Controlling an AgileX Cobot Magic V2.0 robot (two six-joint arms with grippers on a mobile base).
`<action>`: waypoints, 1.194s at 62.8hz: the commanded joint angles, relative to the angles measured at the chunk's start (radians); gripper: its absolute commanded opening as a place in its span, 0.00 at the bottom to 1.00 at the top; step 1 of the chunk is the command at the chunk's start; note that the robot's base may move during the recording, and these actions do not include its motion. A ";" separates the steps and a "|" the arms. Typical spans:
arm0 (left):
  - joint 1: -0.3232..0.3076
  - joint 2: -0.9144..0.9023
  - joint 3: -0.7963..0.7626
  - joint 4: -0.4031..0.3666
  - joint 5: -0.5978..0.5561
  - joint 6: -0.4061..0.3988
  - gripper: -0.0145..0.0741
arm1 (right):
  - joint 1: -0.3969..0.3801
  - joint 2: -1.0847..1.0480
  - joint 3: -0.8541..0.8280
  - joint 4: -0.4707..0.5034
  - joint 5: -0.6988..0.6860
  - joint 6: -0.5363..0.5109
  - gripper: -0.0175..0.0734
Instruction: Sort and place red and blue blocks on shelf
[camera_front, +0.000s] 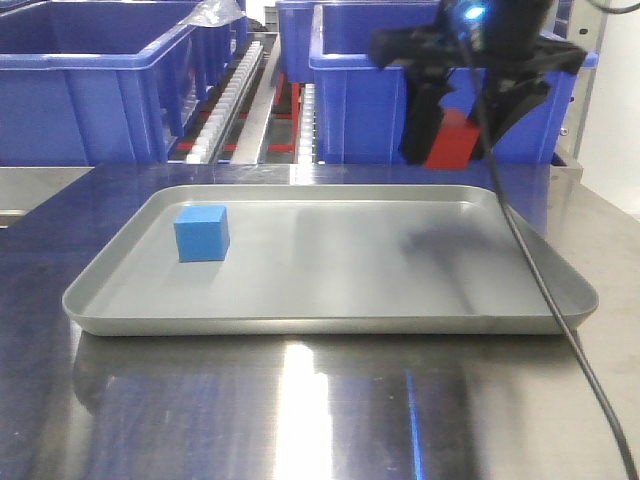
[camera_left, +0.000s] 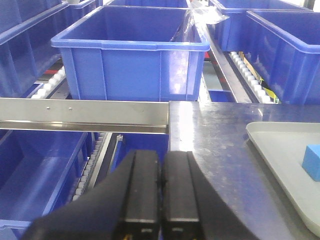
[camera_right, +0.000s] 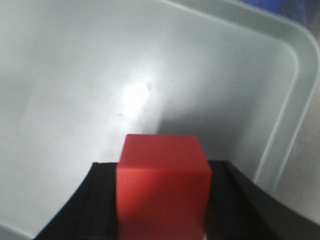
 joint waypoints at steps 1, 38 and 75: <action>-0.006 -0.018 0.025 0.000 -0.078 -0.008 0.30 | -0.044 -0.122 0.076 0.048 -0.120 -0.074 0.25; -0.006 -0.018 0.025 0.000 -0.078 -0.008 0.30 | -0.375 -0.728 0.724 -0.078 -0.596 -0.011 0.25; -0.006 -0.018 0.025 0.000 -0.078 -0.008 0.30 | -0.381 -1.393 1.022 -0.134 -0.617 0.006 0.25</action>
